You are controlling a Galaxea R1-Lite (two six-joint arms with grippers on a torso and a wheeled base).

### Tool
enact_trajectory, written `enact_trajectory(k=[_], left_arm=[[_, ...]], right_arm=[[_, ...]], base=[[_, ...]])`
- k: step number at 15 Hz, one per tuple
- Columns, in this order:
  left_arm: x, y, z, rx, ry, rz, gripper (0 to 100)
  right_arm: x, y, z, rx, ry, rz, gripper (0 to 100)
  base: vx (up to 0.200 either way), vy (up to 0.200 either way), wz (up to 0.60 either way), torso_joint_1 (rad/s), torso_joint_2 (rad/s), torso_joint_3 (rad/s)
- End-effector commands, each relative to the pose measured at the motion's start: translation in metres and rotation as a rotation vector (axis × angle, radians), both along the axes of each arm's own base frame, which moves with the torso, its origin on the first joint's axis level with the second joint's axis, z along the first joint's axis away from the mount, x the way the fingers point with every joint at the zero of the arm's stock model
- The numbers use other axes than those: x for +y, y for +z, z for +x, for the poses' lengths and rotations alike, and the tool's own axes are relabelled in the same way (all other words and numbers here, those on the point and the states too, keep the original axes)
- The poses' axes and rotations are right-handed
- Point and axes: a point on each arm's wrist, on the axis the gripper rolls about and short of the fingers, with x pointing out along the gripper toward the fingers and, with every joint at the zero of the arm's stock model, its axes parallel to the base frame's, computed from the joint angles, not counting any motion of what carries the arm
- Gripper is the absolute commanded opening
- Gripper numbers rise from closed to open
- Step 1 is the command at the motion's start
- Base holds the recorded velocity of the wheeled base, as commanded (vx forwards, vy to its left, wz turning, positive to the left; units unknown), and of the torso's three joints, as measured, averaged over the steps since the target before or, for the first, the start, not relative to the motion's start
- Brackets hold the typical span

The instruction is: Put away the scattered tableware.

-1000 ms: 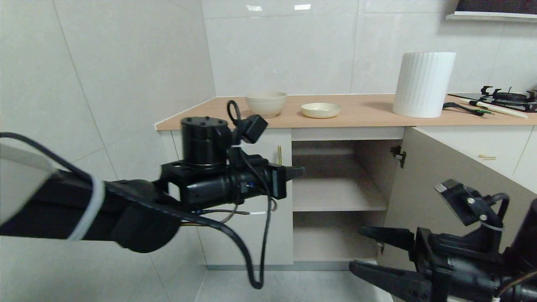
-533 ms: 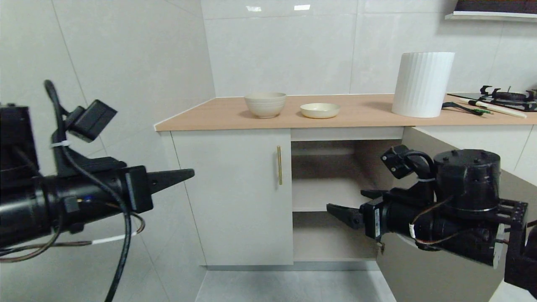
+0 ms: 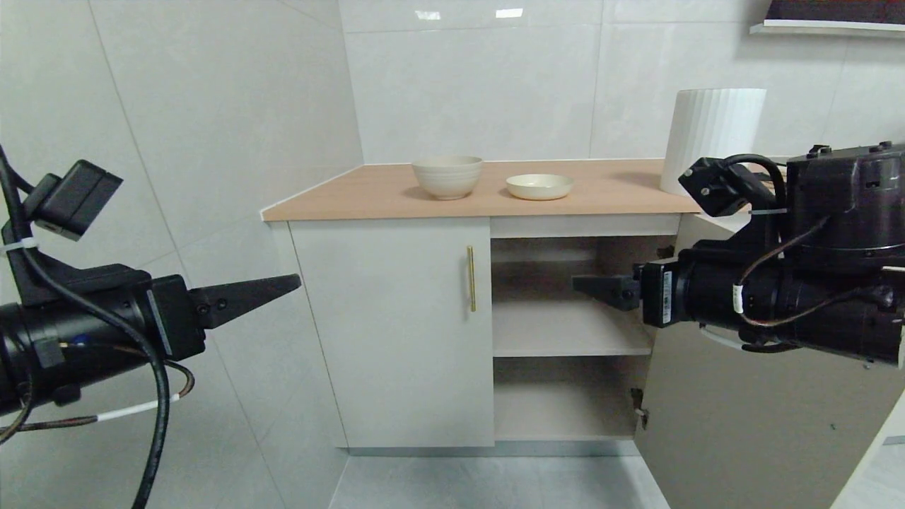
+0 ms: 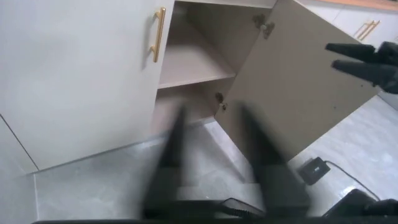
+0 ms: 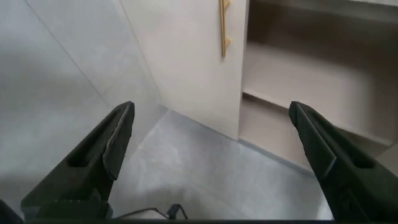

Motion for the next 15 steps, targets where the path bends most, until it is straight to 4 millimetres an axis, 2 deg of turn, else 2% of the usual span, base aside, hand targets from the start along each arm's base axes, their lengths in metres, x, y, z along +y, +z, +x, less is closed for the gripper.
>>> enact_trajectory(k=[1,4,8,15], left_arm=[[-0.002,-0.001,0.011,0.018,0.010,0.003,100],[-0.001,0.000,0.012,0.019,0.060,0.007,100],[-0.002,0.000,0.011,0.016,0.052,0.012,100],[-0.002,0.000,0.014,0.018,0.051,0.011,100]], right_arm=[[-0.002,0.007,-0.002,-0.003,-0.007,0.042,100],[-0.009,0.023,-0.014,0.040,-0.017,0.089,100],[-0.014,0.028,-0.021,0.074,-0.019,0.065,100],[-0.013,0.030,-0.021,0.086,-0.023,0.090,100]], base=[[0.000,0.000,0.00,0.000,0.00,0.000],[0.000,0.000,0.00,0.000,0.00,0.000],[0.000,0.000,0.00,0.000,0.00,0.000],[0.200,0.000,0.00,0.002,0.00,0.000]])
